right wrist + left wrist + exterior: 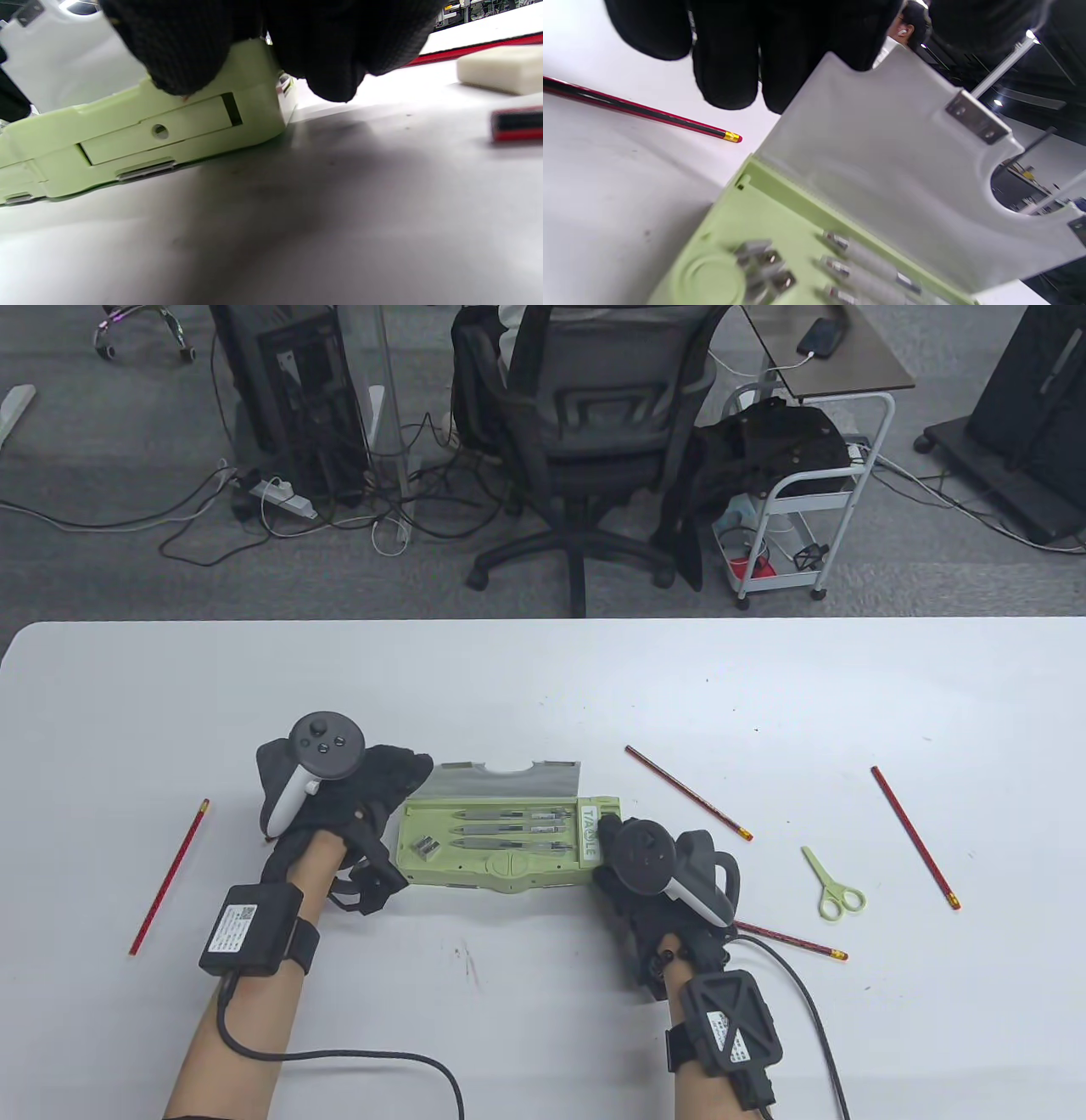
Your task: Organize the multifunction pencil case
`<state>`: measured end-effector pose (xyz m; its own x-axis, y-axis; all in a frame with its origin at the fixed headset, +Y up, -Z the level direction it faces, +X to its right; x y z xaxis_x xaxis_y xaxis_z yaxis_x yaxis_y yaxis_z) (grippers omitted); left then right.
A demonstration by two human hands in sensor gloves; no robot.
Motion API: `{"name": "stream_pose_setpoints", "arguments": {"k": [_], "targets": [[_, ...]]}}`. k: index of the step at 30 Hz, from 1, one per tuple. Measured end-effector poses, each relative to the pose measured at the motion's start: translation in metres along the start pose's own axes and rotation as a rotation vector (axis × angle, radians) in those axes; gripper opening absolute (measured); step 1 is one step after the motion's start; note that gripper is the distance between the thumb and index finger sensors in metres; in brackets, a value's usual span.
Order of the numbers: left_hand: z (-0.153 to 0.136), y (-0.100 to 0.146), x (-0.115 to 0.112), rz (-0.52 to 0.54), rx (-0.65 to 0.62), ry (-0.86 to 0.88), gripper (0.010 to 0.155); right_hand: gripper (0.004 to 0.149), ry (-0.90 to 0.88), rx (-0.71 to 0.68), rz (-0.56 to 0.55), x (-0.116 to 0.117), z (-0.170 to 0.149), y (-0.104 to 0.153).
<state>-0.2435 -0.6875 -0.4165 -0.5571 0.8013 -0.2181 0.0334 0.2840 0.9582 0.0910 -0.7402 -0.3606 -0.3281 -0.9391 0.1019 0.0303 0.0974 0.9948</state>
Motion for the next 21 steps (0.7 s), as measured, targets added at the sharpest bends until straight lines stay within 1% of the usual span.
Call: {"name": "stream_pose_setpoints", "arguments": {"k": [7,8,11,13,16,18,19,21], "targets": [[-0.005,0.023,-0.017,0.000,-0.031,-0.064,0.072,0.065,-0.019,0.003,0.010,0.000,-0.001,0.000],[-0.006,0.024,-0.019,0.001,-0.031,-0.069,0.070,0.065,-0.022,0.003,0.012,0.000,-0.002,-0.001],[-0.010,0.029,-0.029,0.013,-0.040,-0.114,0.061,0.065,-0.030,0.002,0.015,0.000,-0.002,-0.001],[-0.013,0.032,-0.037,0.030,-0.061,-0.180,0.056,0.065,-0.034,0.004,0.017,0.000,-0.002,-0.001],[-0.014,0.034,-0.051,0.024,-0.078,-0.294,0.054,0.065,-0.032,0.004,0.020,0.000,-0.002,-0.001],[-0.014,0.037,-0.057,0.043,-0.092,-0.376,0.052,0.065,-0.039,0.004,0.022,0.000,-0.003,-0.001],[-0.014,0.039,-0.060,0.067,-0.109,-0.411,0.052,0.065,-0.047,0.005,0.027,0.000,-0.003,-0.001],[-0.014,0.042,-0.064,0.059,-0.108,-0.442,0.055,0.065,-0.046,0.006,0.031,0.000,-0.002,-0.001]]}}
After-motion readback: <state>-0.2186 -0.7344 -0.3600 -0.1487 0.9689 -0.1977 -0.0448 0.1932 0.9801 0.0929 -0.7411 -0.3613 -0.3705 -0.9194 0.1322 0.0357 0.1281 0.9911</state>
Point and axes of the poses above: the tracker on the back of each hand, its own z axis roughly to the thumb side, its own y axis roughly from the fingertips to the wrist, x = y × z, the point moved 3 cm from there along -y, roughly from the wrist to the fingertips, and after that the axes turned 10 degrees about x, right-handed, at the moved point
